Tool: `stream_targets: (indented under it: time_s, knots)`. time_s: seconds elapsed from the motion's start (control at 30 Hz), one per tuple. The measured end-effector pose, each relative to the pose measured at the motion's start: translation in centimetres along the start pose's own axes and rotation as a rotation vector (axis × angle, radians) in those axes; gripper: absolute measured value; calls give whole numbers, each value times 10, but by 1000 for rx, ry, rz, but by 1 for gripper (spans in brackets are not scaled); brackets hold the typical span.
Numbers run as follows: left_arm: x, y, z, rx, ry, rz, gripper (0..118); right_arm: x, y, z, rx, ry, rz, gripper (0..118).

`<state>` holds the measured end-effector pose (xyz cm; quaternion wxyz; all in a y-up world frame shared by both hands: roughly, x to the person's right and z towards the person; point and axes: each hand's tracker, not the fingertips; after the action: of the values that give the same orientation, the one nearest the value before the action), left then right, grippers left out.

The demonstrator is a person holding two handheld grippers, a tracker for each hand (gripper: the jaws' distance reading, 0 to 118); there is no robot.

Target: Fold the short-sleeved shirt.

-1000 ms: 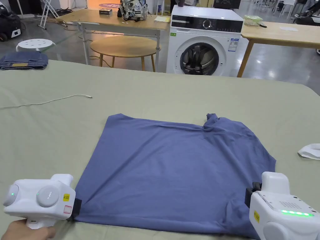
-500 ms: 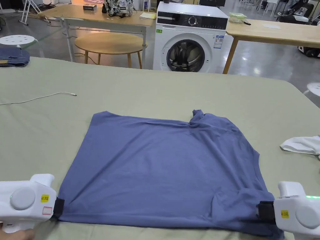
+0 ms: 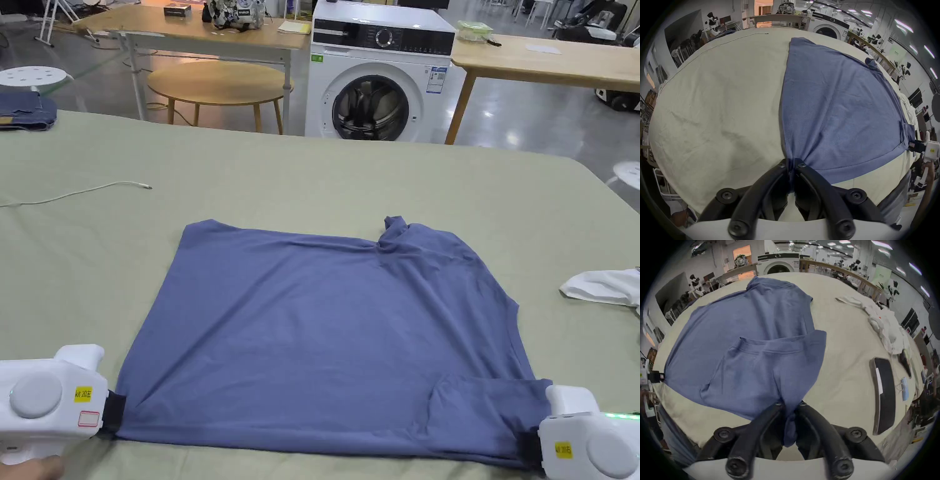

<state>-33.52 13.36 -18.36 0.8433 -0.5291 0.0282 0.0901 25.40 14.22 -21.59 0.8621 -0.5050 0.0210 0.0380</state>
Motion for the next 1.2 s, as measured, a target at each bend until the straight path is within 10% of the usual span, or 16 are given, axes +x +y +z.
stream_targets:
  time_s: [0.57, 0.87, 1.2]
  knots:
    - [-2, 88, 47, 248, -108, 75, 0, -11, 92, 61, 201, 56, -129, 7]
    - [-4, 169, -1, 227, -106, 95, 0, 6, 172, -13, 90, 126, -285, 7]
    - [4, 208, -73, 124, -45, 80, 0, -3, 209, -93, 43, 89, -240, 8]
